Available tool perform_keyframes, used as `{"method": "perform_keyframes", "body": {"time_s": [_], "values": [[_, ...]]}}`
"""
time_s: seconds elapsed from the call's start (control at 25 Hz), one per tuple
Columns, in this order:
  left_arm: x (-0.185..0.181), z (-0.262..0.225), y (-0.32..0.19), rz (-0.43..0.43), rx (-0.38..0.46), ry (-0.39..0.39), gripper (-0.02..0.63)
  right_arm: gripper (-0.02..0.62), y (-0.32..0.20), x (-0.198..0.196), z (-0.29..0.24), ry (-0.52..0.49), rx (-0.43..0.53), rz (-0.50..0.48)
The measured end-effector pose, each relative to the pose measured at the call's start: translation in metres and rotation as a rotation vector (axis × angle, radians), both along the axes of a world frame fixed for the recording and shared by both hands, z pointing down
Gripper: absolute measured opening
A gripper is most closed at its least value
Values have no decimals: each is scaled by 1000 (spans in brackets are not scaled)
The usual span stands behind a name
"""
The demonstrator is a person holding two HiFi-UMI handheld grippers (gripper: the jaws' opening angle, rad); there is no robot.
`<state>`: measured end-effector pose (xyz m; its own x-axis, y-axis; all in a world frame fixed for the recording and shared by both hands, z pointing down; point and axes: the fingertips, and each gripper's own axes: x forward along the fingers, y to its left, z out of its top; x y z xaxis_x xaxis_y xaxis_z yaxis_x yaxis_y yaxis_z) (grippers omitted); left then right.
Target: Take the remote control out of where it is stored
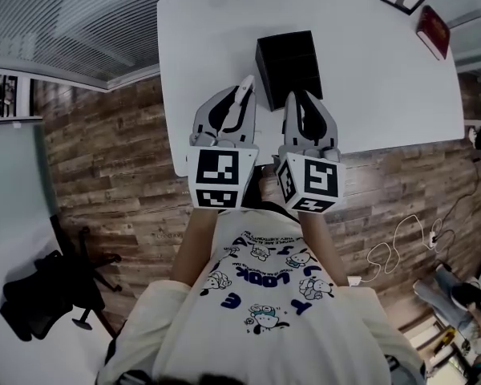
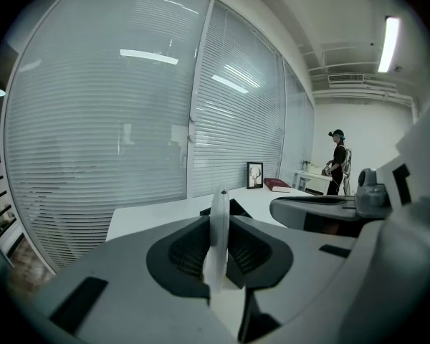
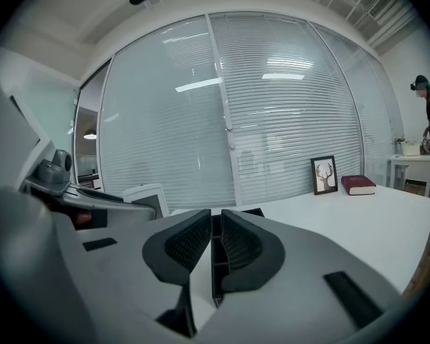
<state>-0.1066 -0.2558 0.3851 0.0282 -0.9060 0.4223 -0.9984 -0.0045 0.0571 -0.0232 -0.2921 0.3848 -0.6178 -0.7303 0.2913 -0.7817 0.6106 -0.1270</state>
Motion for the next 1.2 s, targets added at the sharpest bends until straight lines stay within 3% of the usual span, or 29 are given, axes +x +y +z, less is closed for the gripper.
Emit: {"method": "perform_keyframes", "body": {"time_s": [1.2], "values": [[-17, 16, 2, -12, -35, 5, 78, 60, 2, -23, 5, 24, -16, -22]]}}
